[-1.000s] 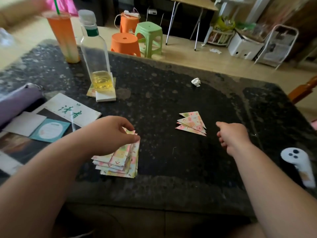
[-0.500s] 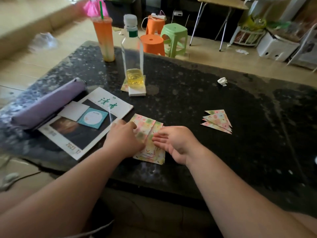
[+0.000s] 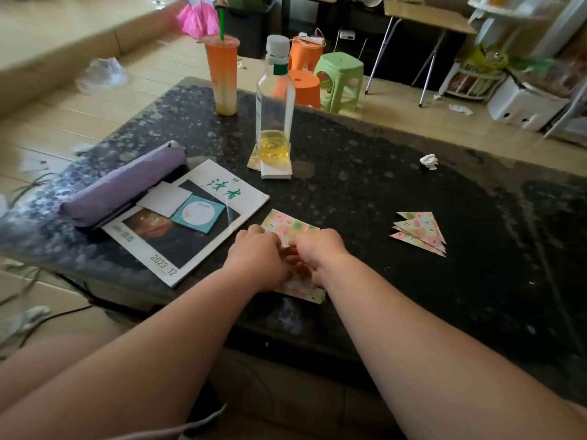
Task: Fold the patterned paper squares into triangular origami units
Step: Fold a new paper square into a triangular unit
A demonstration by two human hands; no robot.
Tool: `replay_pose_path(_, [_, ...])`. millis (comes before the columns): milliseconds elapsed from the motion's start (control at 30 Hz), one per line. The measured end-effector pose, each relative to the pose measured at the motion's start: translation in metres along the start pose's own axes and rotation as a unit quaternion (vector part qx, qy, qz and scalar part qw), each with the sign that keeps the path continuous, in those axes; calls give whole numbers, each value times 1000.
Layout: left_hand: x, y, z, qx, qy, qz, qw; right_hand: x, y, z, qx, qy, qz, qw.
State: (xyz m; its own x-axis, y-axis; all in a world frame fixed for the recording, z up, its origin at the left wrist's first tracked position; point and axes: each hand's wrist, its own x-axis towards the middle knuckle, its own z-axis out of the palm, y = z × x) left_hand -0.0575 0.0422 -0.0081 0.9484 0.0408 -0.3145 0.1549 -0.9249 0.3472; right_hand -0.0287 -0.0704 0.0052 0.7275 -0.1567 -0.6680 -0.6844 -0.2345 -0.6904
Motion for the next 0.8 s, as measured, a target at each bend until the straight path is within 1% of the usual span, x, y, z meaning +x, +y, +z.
replay_pose_path(67, [0,-3,-1,-6,1,3,1000,6,1,5,-61,40,-43,996])
replay_pose_path(133, [0,-4,-4,-16,9,4,1000,11,2,7,-87,63,-77,991])
replay_pose_path(167, [0,-5,-8,-26,19,1,999,12,2,6,-74,58,-79,992])
replay_pose_path(267, [-5,-5,-24,-56,67,4,996,3,0,-8,40,8,-54,998])
replay_pose_path(333, [-11,-1,-35,-95,108,36,989,-12,-1,-27,91,-11,-53,994])
replay_pose_path(400, [-21,9,-44,-149,134,80,977,-29,1,-53,118,-29,-79,990])
replay_pose_path(500, [-42,31,-52,-215,126,119,961,-59,9,-102,86,-42,-135,986])
replay_pose_path(567, [-52,47,-53,-290,89,105,947,-78,15,-135,51,-29,-152,987])
replay_pose_path(633, [-59,64,-49,-388,15,59,919,-89,22,-161,-3,0,-162,987])
replay_pose_path(700, [-62,78,-36,-464,-49,4,884,-90,35,-176,-79,58,-187,977])
replay_pose_path(733, [-62,84,-27,-497,-63,-25,865,-86,44,-179,-120,95,-211,966])
replay_pose_path(767, [-60,91,-17,-537,-70,-58,838,-82,55,-180,-163,130,-241,948])
replay_pose_path(800, [-58,97,-7,-588,-79,-97,799,-78,66,-179,-207,155,-275,926])
